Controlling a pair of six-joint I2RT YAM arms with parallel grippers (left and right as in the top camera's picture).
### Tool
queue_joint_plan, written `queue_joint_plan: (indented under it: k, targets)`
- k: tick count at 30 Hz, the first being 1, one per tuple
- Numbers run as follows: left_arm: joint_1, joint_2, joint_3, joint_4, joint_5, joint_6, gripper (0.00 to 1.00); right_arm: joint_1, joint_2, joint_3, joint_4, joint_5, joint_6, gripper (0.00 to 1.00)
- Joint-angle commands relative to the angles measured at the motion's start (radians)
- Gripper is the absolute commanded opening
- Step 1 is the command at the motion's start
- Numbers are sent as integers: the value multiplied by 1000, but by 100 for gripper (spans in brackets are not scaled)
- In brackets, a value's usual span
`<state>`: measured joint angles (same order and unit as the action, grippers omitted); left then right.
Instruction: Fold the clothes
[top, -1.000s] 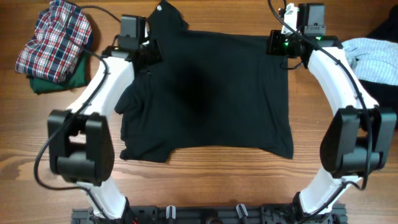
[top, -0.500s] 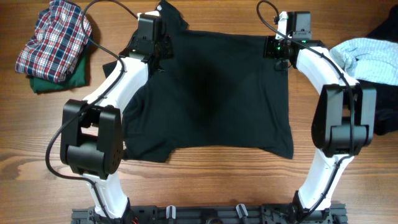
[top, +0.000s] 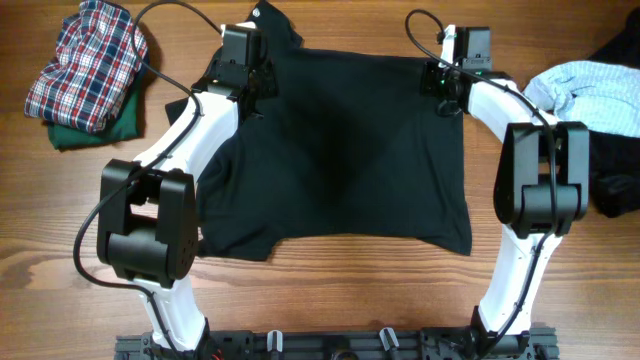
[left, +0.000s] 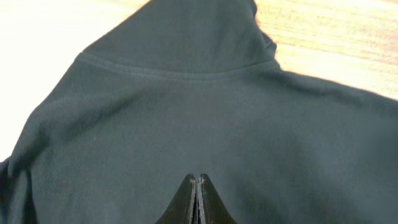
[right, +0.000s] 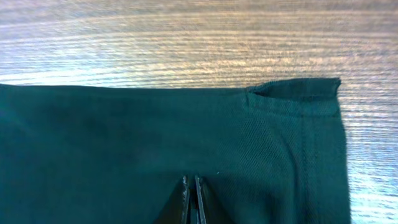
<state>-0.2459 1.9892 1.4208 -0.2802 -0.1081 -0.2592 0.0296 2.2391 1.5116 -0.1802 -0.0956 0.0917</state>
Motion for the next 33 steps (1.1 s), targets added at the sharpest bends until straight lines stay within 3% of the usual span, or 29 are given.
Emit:
queue_joint_plan:
  k: [1,33]
  targets:
    - [1,21,19,-9,-17,17,4,2,38,19,19,23,-2,4]
    - [1,22,19,-69,-17,16,4,-75,208,19,240,152,76,7]
